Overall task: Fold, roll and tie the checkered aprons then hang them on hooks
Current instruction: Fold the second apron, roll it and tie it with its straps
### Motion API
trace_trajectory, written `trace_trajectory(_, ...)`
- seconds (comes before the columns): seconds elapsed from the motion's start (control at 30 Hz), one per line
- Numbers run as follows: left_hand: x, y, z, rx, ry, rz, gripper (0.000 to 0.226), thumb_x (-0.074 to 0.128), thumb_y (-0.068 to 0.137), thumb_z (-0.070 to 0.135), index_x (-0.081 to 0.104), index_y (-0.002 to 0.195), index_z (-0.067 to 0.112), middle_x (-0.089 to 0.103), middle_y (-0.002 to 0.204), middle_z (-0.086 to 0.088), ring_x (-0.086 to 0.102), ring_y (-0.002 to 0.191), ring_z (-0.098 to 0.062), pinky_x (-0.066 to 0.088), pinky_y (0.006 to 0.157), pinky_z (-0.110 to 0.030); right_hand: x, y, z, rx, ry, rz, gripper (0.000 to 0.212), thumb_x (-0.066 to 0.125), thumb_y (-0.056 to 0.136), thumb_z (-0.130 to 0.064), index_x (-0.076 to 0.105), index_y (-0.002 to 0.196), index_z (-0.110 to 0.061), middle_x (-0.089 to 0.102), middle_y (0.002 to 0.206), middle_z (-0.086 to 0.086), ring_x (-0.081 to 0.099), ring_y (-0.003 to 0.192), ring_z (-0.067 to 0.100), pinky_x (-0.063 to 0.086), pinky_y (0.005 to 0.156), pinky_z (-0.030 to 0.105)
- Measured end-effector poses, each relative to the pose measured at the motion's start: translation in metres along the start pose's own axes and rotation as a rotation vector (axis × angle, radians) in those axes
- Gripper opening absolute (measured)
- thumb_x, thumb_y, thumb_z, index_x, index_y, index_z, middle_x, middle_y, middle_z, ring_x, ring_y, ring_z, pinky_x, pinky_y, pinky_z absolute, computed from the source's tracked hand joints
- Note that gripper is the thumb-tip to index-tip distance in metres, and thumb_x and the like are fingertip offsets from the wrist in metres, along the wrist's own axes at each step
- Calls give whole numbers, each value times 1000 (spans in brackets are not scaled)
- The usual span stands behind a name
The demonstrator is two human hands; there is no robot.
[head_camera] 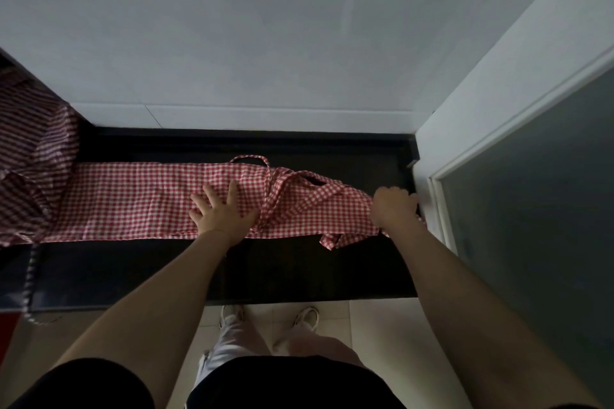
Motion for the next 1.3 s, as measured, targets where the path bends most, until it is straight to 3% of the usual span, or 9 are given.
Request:
trace_trajectory(0.17,-4,0,-1,0,-1,-42,102,41,81,82,-9,156,34,-19,161,-22,-14,145,-52,7,118,-63,-18,7,-36,-270,483,86,64,62,89,-19,36,148,-13,39,151,11,38,138,29,36,112,46)
trace_trajectory(0.27,-4,0,-3,10,-2,-44,101,41,81,82,-8,156,35,-17,161,-22,-13,145,-52,7,118,-63,-13,8,-70,-399,466,-23,76,67,87,-26,29,153,-24,38,155,4,37,141,26,32,115,51)
trace_trajectory(0.37,-5,-1,-4,23,-4,-40,97,37,83,82,-8,156,35,-17,161,-21,-13,145,-51,6,118,-62,-9,10,-96,-417,399,-102,48,61,86,-51,51,129,-32,60,124,-2,51,124,29,34,109,55)
trace_trajectory(0.47,-5,-2,-6,27,5,-53,99,39,83,81,-9,156,34,-19,161,-22,-14,145,-51,6,118,-62,-19,10,-101,-431,377,-99,20,67,85,-44,61,91,-26,62,94,-7,57,104,23,33,104,50)
trace_trajectory(0.6,-3,-1,-3,16,43,-66,109,44,80,82,-14,155,30,-19,159,-25,-14,144,-54,6,116,-64,-37,3,-90,-463,301,-148,20,72,84,-36,64,83,-17,64,89,1,62,85,20,48,80,35)
trace_trajectory(0.73,-2,0,1,-5,102,-56,114,52,78,79,-15,155,28,-17,159,-27,-10,144,-54,12,116,-65,-41,4,-80,-433,256,-117,19,67,87,-30,64,94,-13,64,94,6,62,81,20,45,64,29)
trace_trajectory(0.93,-10,-1,16,5,107,65,117,70,73,69,6,155,16,11,158,-23,19,144,-41,38,109,-53,-23,13,-92,-508,241,-46,83,77,80,-31,31,150,-29,36,151,3,42,132,27,44,103,47)
trace_trajectory(1.07,-9,-3,17,30,68,68,105,74,71,64,18,150,25,17,154,-23,27,138,-41,41,105,-53,-12,10,-123,-618,99,-68,74,68,86,-46,30,149,-37,37,154,-1,33,140,28,26,112,57)
trace_trajectory(1.3,-10,-6,19,52,57,4,91,69,79,61,18,149,34,10,155,-25,18,141,-45,36,109,-56,-29,-2,-108,-608,-242,146,45,54,95,-16,46,138,-21,60,132,5,37,139,30,19,115,54)
Point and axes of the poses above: each hand's wrist, its own y-axis towards the middle knuckle, its own x-axis out of the palm, z = x × y, the point moved 3 cm from there along y, towards the middle knuckle
